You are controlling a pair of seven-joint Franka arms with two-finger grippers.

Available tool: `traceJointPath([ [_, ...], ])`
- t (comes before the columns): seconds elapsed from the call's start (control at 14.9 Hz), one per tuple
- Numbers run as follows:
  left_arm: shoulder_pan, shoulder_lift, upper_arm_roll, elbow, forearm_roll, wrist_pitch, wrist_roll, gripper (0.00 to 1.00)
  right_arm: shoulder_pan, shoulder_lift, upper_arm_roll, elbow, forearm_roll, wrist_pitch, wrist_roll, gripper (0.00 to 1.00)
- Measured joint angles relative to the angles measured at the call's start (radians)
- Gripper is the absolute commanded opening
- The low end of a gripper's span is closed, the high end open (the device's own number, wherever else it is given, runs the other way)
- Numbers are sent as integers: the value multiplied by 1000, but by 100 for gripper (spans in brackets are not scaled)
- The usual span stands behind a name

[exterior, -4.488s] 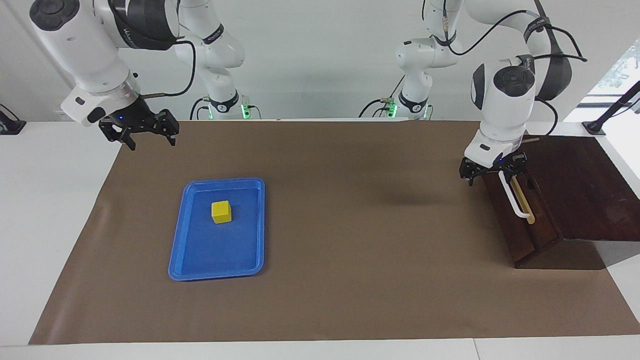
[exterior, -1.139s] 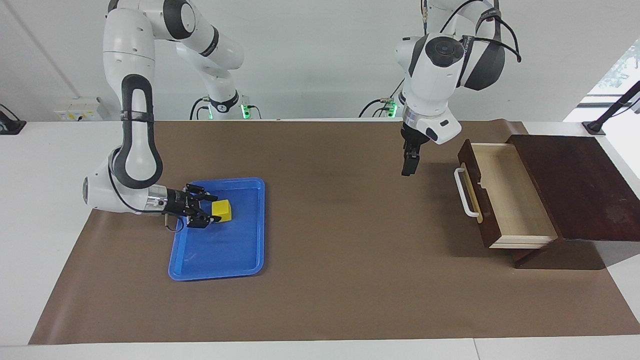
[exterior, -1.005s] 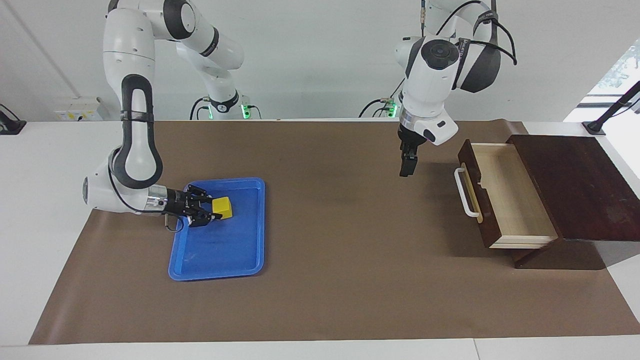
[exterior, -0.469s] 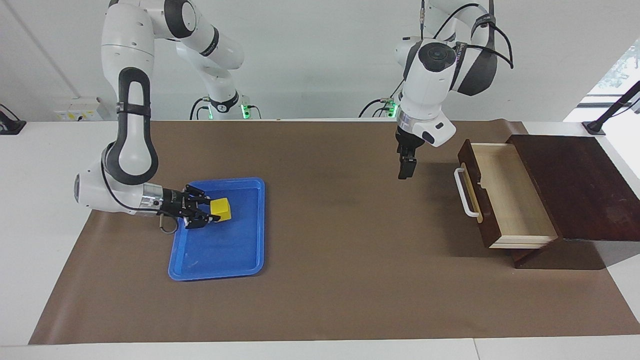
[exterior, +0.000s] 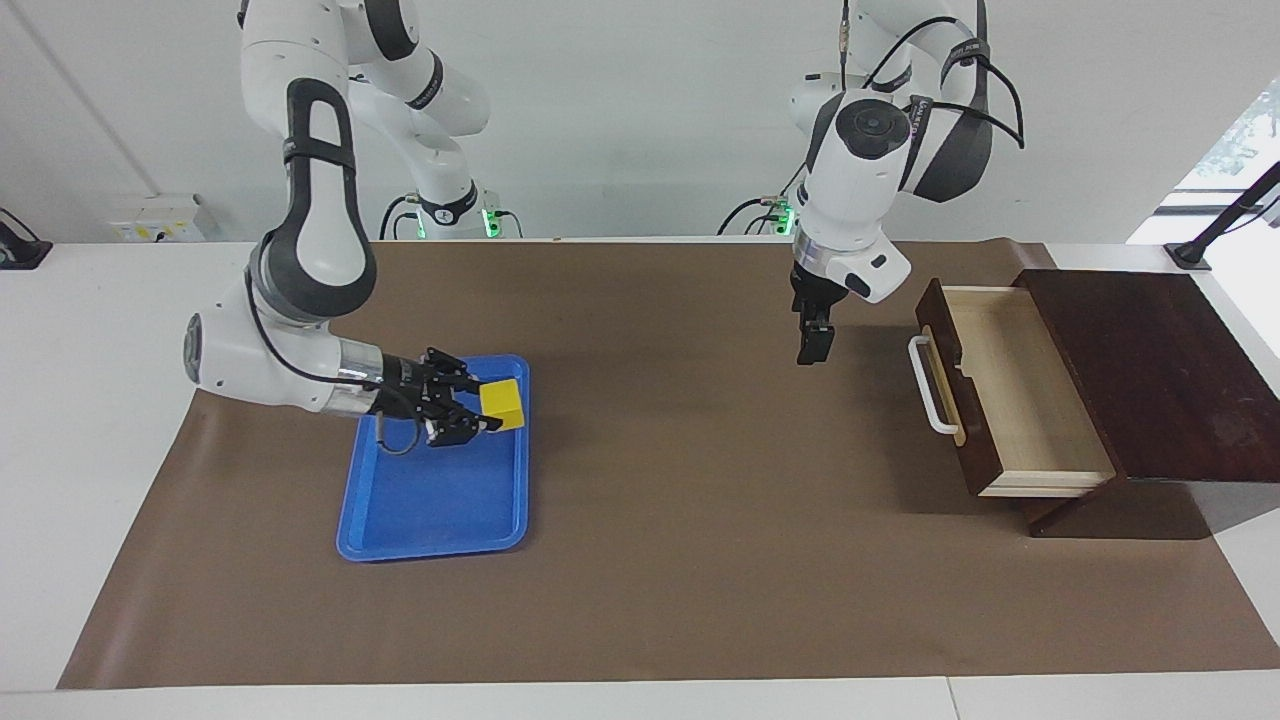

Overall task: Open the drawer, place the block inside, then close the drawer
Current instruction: 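Lift the yellow block with the right gripper toward the left gripper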

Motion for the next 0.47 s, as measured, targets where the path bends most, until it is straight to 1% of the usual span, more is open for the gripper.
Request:
traceJointPath([
  [0.2, -5, 38, -4, 13, 0, 25, -78, 100, 117, -4, 3, 9, 16, 107, 127, 0],
  [0.47, -65, 76, -7, 50, 0, 49, -218, 100, 266, -4, 5, 9, 19, 253, 247, 0],
])
